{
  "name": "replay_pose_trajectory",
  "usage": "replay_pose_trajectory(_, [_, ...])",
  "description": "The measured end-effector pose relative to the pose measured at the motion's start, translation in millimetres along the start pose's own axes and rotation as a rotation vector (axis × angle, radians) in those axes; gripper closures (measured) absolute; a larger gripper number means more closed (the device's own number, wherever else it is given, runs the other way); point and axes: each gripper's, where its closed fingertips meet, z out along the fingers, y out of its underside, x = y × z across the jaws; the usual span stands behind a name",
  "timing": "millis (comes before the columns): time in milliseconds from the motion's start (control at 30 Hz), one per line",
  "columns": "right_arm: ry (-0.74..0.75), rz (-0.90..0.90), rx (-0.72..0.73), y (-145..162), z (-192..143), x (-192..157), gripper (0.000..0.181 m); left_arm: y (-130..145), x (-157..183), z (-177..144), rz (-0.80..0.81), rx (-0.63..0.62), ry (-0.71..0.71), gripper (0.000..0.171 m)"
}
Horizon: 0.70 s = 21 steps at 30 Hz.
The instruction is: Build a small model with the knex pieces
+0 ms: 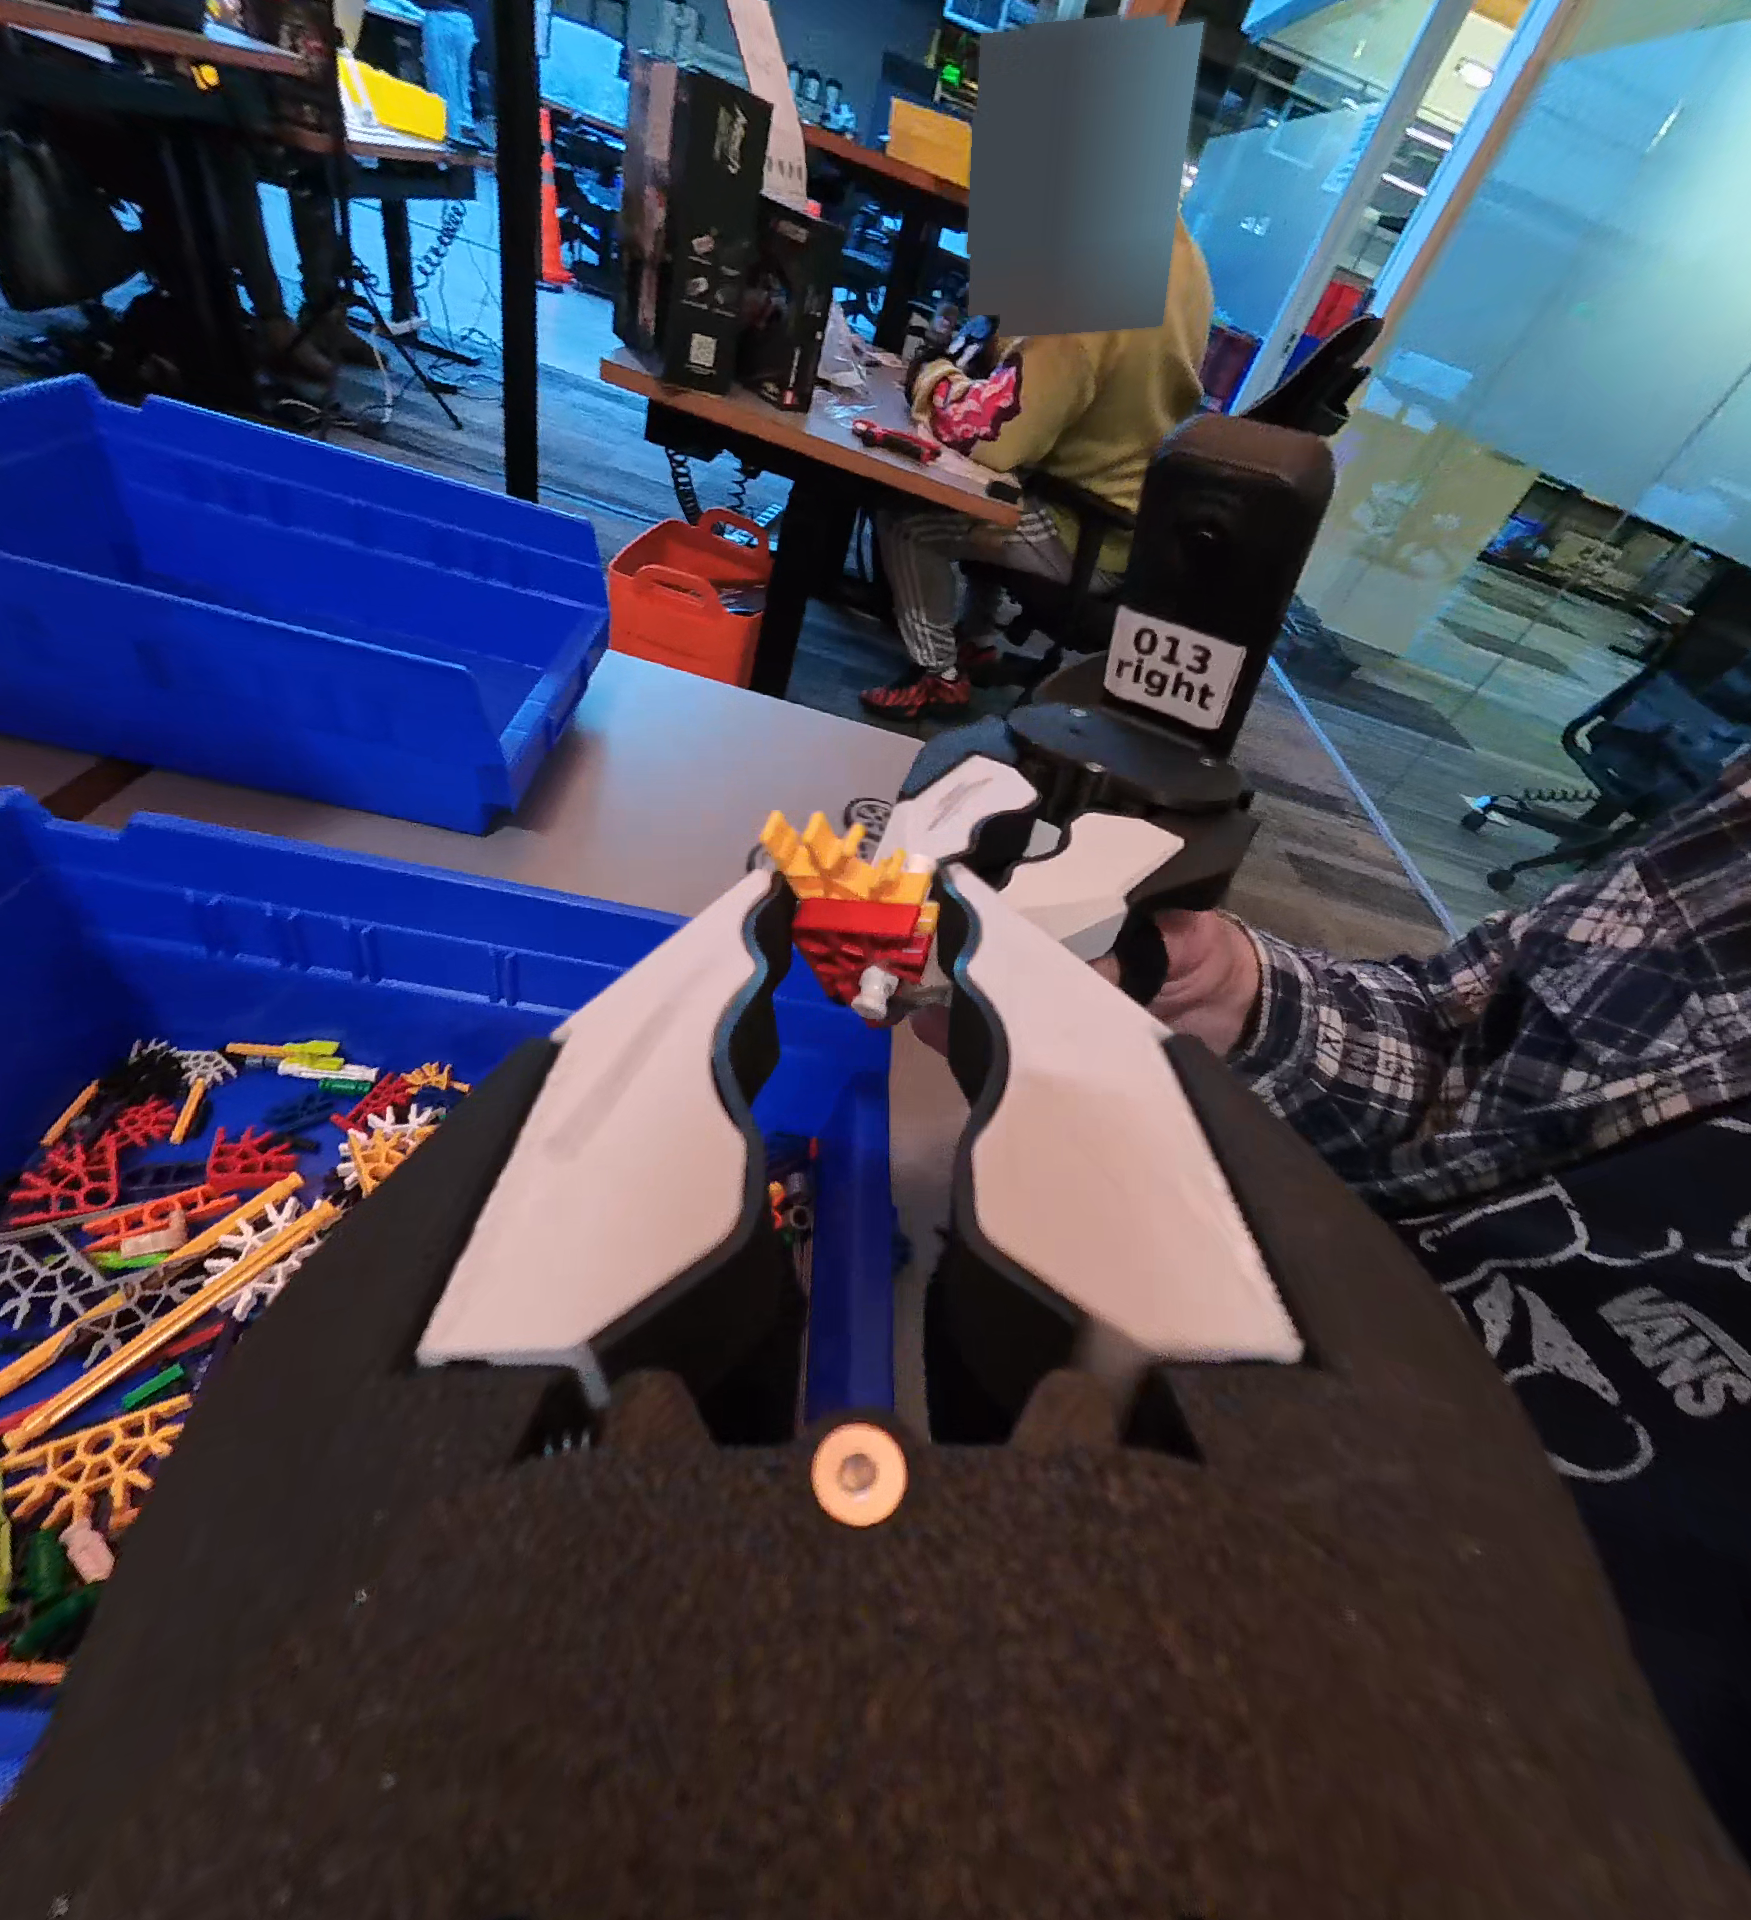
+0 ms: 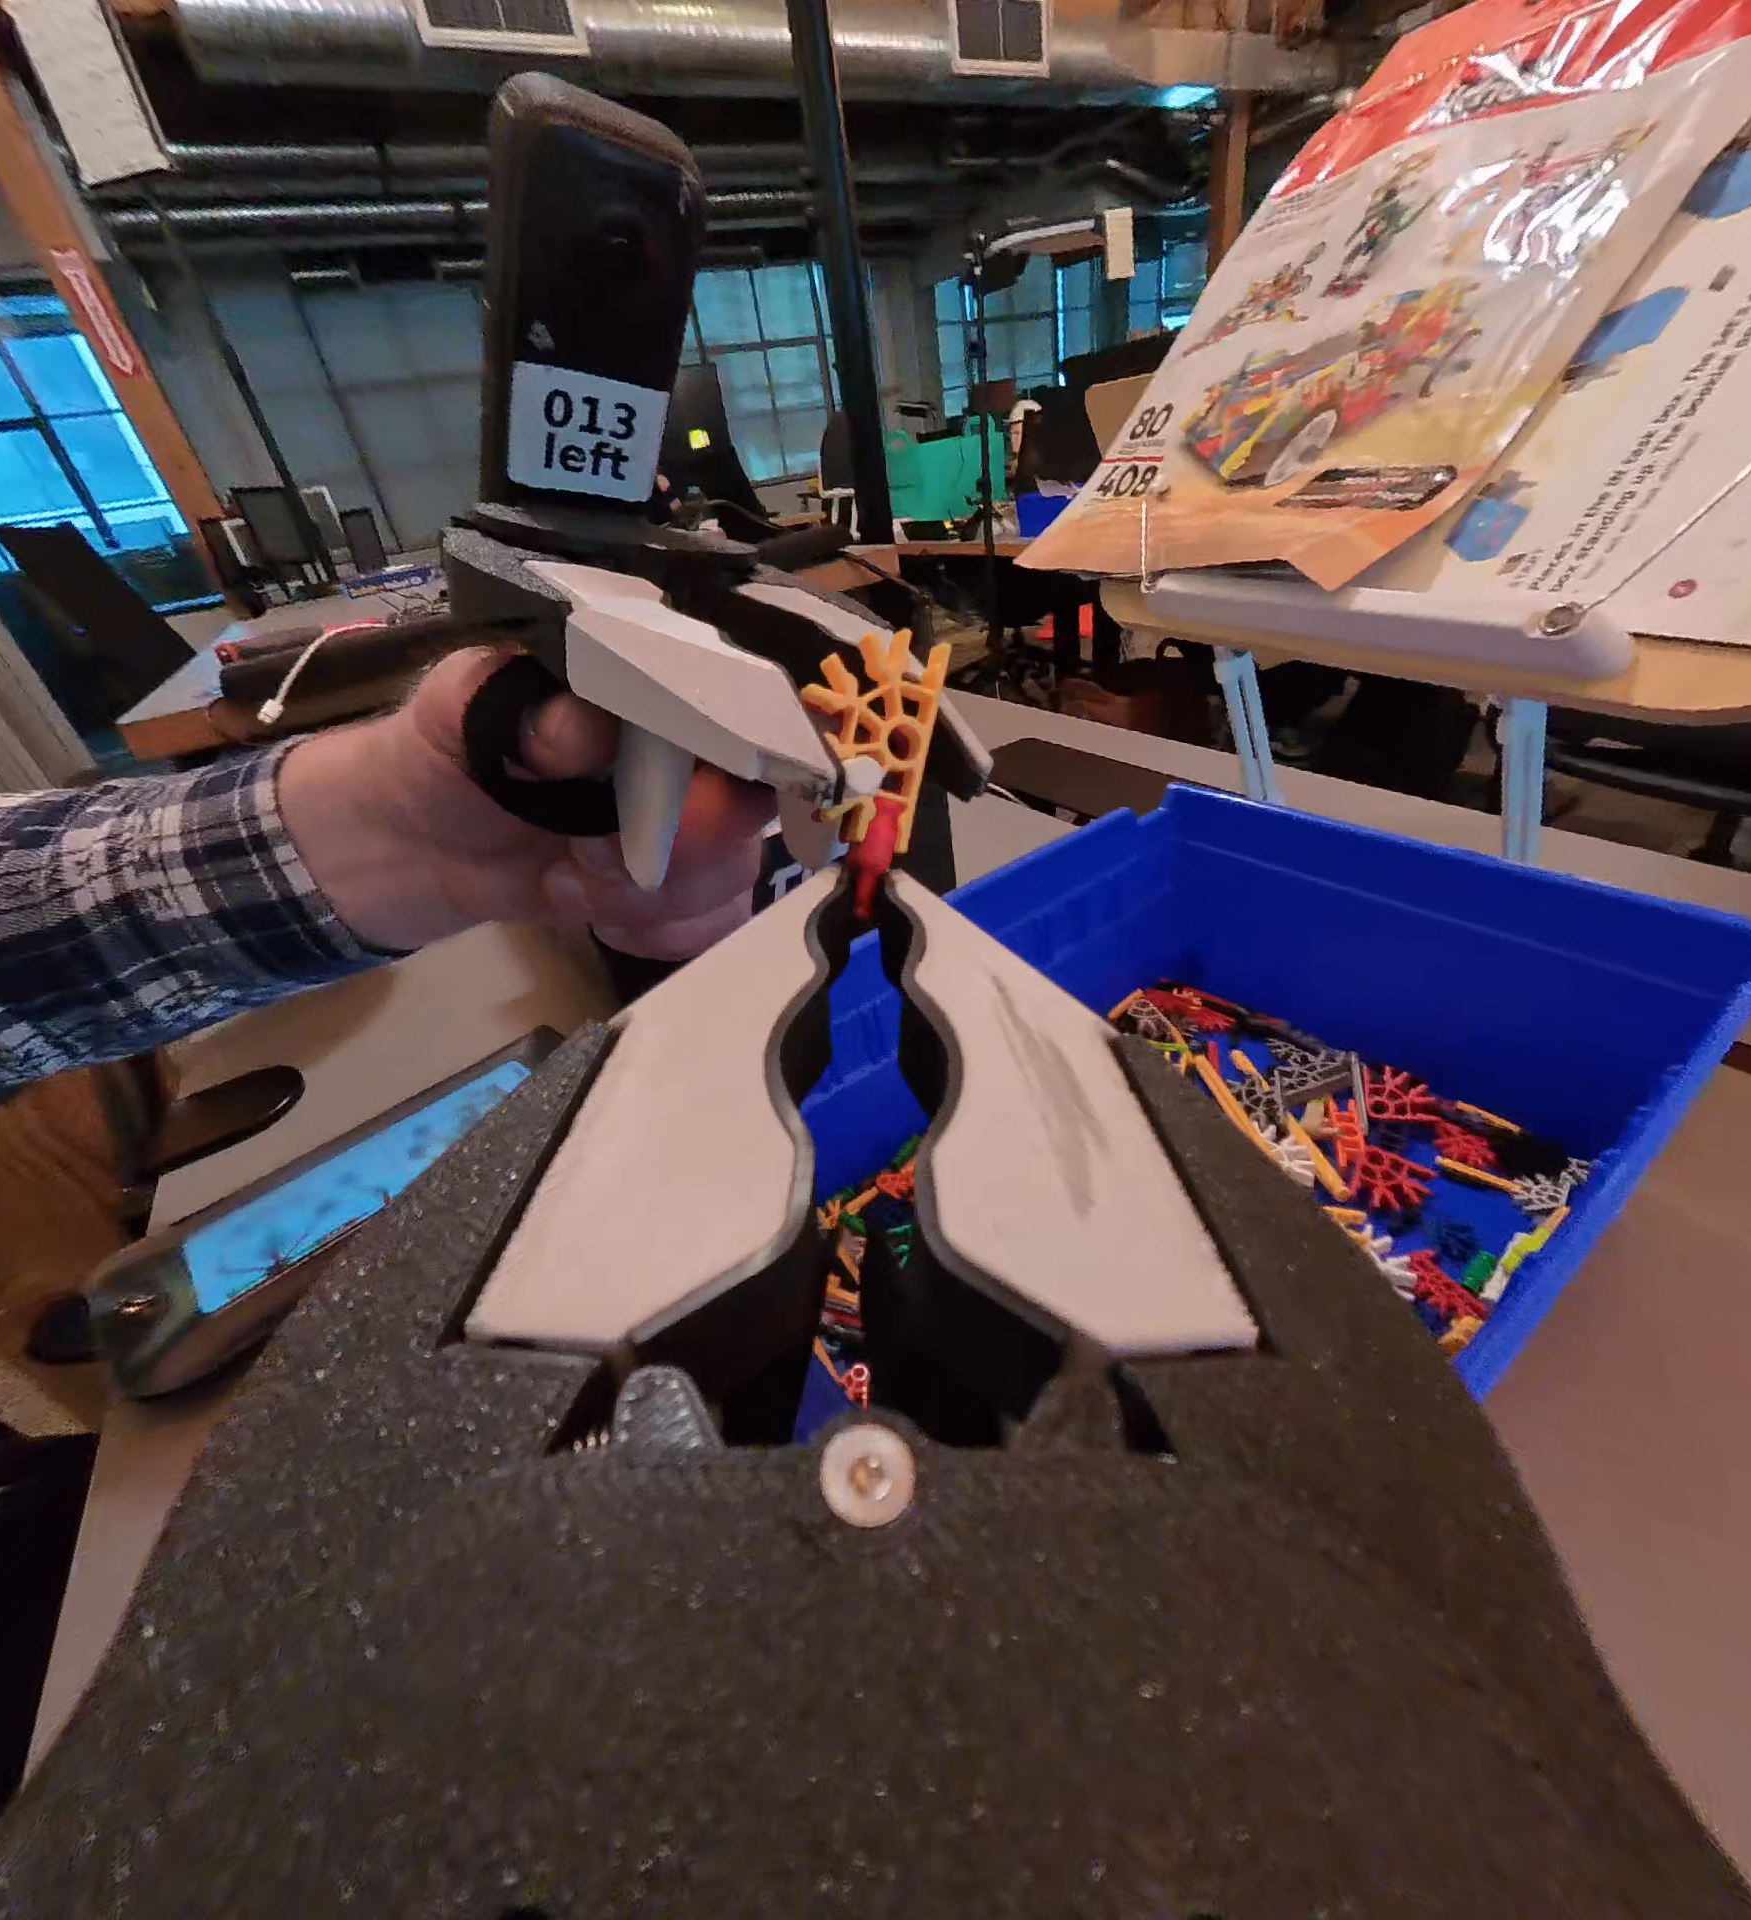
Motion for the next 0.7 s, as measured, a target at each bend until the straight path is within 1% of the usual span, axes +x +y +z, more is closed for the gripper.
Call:
replay_pose_trajectory(100, [-0.036,0.04,0.019,-1.9,-0.8,-2.0,0.18,0.0,2.4,-1.1,0.02,-0.031,0.012,0.145])
replay_pose_trajectory(167, [-0.061,0.08,0.03,-2.7,-1.2,-1.7,0.181,1.7,4.1,-1.4,0.062,-0.066,0.01,0.145])
replay_pose_trajectory(200, [-0.066,0.103,0.049,-4.9,-2.2,-0.4,0.181,1.1,2.0,-2.1,0.08,-0.075,-0.011,0.141])
replay_pose_trajectory(267, [-0.079,0.123,0.055,-5.5,-3.8,0.3,0.181,-1.3,1.3,-6.5,0.122,-0.081,-0.028,0.127])
replay_pose_trajectory(300, [-0.062,0.101,0.04,-3.2,-3.9,2.1,0.181,-3.5,-0.9,-9.6,0.166,-0.083,-0.058,0.127])
replay_pose_trajectory(333, [-0.043,0.068,0.018,-0.6,-3.8,3.2,0.181,-4.5,-8.3,-13.2,0.245,-0.108,-0.138,0.125])
replay_pose_trajectory(367, [-0.015,0.02,-0.011,2.5,-3.3,4.2,0.181,-3.0,-11.6,-16.2,0.343,-0.162,-0.195,0.116])
replay_pose_trajectory(400, [0.026,-0.046,-0.049,6.1,-2.6,5.8,0.181,-1.7,-14.1,-19.2,0.442,-0.229,-0.25,0.111])
replay_pose_trajectory(433, [0.059,-0.112,-0.083,8.8,-1.7,6.1,0.181,-0.5,-15.7,-21.7,0.561,-0.302,-0.301,0.113])
replay_pose_trajectory(467, [0.07,-0.153,-0.109,10.7,-0.5,4.1,0.181,3.4,-12.9,-22.0,0.683,-0.38,-0.319,0.112])
replay_pose_trajectory(533, [0.08,-0.159,-0.12,9.8,0.9,2.5,0.181,9.9,-9.8,-20.5,0.904,-0.512,-0.357,0.112])
replay_pose_trajectory(600, [0.069,-0.135,-0.124,9.6,1.4,2.6,0.181,23.3,-18.5,-22.3,1.108,-0.678,-0.409,0.11])
replay_pose_trajectory(667, [0.052,-0.114,-0.138,12.4,1.4,2.2,0.181,25.3,-28.3,-22.5,1.301,-0.744,-0.48,0.114])
replay_pose_trajectory(700, [0.044,-0.101,-0.145,14.5,1.5,1.9,0.181,27.0,-32.3,-23.3,1.354,-0.771,-0.499,0.114])
